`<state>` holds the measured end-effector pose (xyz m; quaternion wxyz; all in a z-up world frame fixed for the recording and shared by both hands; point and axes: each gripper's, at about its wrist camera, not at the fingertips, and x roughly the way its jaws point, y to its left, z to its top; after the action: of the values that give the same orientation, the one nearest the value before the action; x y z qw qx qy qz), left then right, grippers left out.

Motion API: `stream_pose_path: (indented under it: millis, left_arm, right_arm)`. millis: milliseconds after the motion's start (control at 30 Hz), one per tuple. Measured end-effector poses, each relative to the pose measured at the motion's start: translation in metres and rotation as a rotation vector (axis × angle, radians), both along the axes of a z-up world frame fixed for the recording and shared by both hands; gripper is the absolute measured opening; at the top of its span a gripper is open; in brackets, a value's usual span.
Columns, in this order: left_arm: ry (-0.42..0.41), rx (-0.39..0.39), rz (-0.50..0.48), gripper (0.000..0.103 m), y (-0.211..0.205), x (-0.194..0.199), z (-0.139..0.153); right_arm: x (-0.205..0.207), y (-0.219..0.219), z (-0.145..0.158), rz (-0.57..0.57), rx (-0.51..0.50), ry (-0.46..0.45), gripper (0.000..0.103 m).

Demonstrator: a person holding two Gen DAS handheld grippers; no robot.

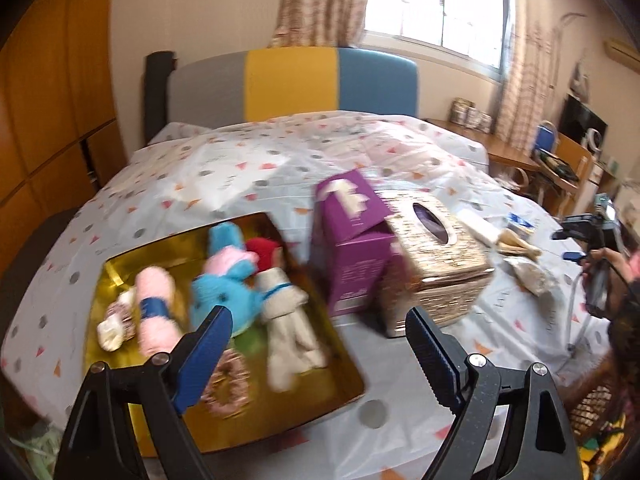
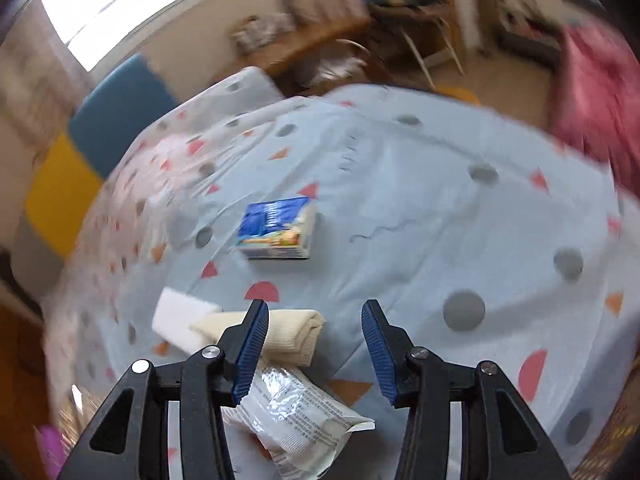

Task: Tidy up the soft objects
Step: 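Move both tools back toward the remaining items on the bed, then grasp the plastic-wrapped packet with the left gripper while the right gripper grasps the Tempo tissue pack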

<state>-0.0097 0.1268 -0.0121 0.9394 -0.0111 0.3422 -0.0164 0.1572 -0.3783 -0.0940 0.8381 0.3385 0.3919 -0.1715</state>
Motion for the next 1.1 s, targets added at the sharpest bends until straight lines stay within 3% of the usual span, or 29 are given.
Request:
stream_pose_path:
  millis: [100, 267, 367, 467, 700, 833, 1100]
  left_arm:
    - [-0.005, 0.004, -0.078, 0.089, -0.025, 0.010, 0.008]
    - [-0.019, -0.002, -0.190, 0.089, -0.069, 0.029, 0.023]
    - [-0.013, -0.011, -0.241, 0.089, -0.093, 0.042, 0.029]
    - [0.007, -0.021, -0.297, 0.089, -0.121, 0.054, 0.030]
    - [0.132, -0.067, -0.413, 0.089, -0.197, 0.092, 0.014]
    - [0.218, -0.077, -0.430, 0.082, -0.243, 0.120, -0.003]
    - [0.385, -0.001, -0.333, 0.083, -0.299, 0.177, -0.062]
  right_arm:
    - [0.004, -0.004, -0.011, 0.014, 0.069, 0.034, 0.049]
    - [0.024, 0.023, -0.039, 0.178, 0.177, 0.163, 0.049]
    - [0.028, 0.048, -0.040, 0.354, 0.284, 0.134, 0.053]
    - [0.024, 0.057, -0.026, 0.370, 0.220, 0.106, 0.053]
    - [0.007, 0.021, -0.018, 0.188, 0.241, 0.016, 0.053]
    - [0.005, 0.005, -0.016, 0.124, 0.268, -0.029, 0.053]
    - [0.001, -0.011, -0.010, 0.033, 0.271, -0.077, 0.053]
